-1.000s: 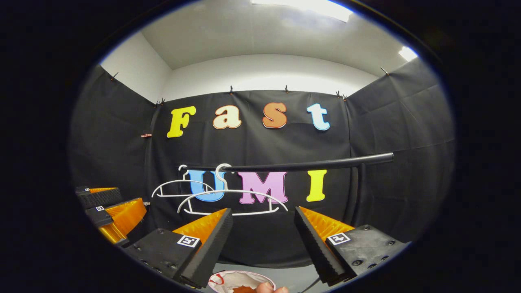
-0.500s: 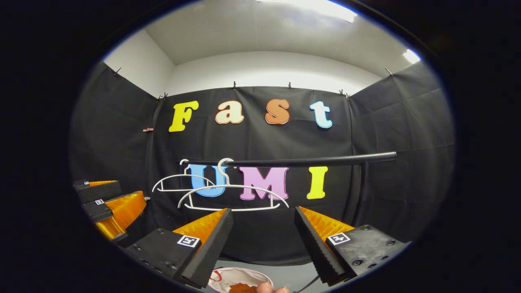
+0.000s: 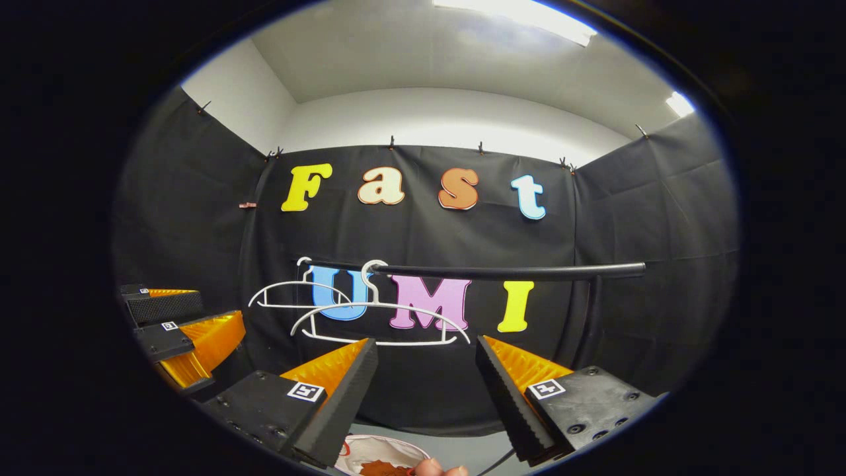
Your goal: Grasp the clothes on the hanger with both hands and then place them into the laundry hamper below.
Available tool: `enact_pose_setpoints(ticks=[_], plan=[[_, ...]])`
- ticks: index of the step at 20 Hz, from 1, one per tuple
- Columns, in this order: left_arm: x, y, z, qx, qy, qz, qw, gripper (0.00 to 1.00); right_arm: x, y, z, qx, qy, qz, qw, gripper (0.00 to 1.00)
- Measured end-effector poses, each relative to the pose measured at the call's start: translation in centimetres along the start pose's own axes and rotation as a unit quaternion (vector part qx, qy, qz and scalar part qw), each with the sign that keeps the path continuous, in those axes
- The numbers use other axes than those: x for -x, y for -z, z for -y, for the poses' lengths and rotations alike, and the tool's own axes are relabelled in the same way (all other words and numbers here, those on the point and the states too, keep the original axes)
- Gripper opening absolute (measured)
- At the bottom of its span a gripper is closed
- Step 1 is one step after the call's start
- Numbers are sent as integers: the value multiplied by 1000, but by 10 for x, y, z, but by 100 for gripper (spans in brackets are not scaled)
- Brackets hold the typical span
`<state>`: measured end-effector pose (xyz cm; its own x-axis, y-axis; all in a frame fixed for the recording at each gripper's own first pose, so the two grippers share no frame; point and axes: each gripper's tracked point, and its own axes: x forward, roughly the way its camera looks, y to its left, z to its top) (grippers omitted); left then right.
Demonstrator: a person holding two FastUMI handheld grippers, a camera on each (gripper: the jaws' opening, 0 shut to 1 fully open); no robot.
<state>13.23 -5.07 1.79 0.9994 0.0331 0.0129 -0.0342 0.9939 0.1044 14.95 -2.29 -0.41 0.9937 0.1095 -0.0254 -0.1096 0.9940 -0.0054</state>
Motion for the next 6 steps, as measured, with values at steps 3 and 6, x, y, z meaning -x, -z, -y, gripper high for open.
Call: enact_pose_setpoints(ticks=[3,6], plan=[[1,1,-1,-1,-4,-2,1000,95,-1,1,2,-4,2,-4,1000,96],[1,0,-1,-1,-2,-4,1000,95,0,-1,3,-3,4,0,1000,96]])
